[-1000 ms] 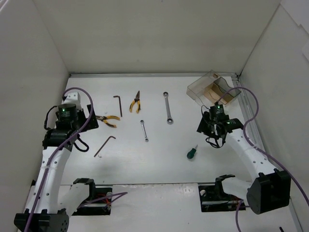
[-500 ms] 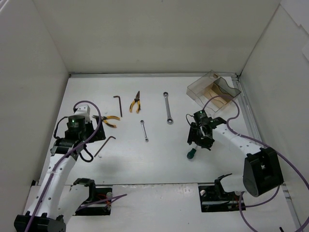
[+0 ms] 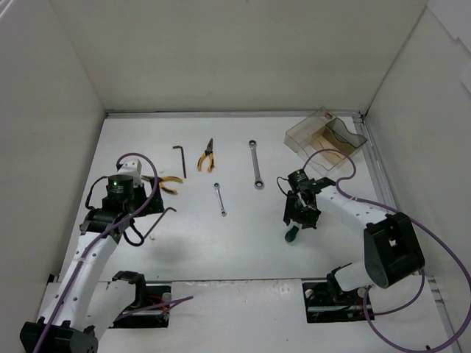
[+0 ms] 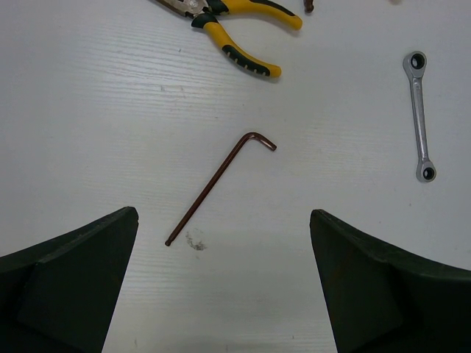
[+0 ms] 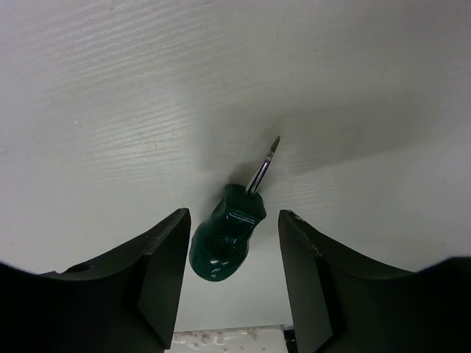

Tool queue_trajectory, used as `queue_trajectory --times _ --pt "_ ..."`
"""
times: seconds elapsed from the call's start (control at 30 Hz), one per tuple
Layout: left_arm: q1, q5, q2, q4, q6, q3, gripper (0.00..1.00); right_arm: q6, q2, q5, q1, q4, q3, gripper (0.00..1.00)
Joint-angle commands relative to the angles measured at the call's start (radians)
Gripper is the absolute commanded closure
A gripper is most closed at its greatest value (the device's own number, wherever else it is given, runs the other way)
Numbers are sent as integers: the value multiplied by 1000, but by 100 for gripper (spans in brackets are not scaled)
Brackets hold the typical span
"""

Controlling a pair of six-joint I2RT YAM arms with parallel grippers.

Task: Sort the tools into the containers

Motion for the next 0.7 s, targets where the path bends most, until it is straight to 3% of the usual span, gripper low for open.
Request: queue_trajectory --times 0.0,0.47,0.57,0.63,0.67 --pt "-4 10 11 55 -7 31 0 29 -1 -4 10 3 -3 52" --pt "-4 13 31 59 -5 37 0 67 26 -46 10 58 -66 59" --pt "-4 12 32 59 -4 36 0 77 32 -52 10 82 -83 63" --pt "-4 10 34 59 -4 39 0 72 31 -41 9 88 -89 70" --pt "-4 10 34 59 -4 39 0 67 31 -35 10 90 -89 80"
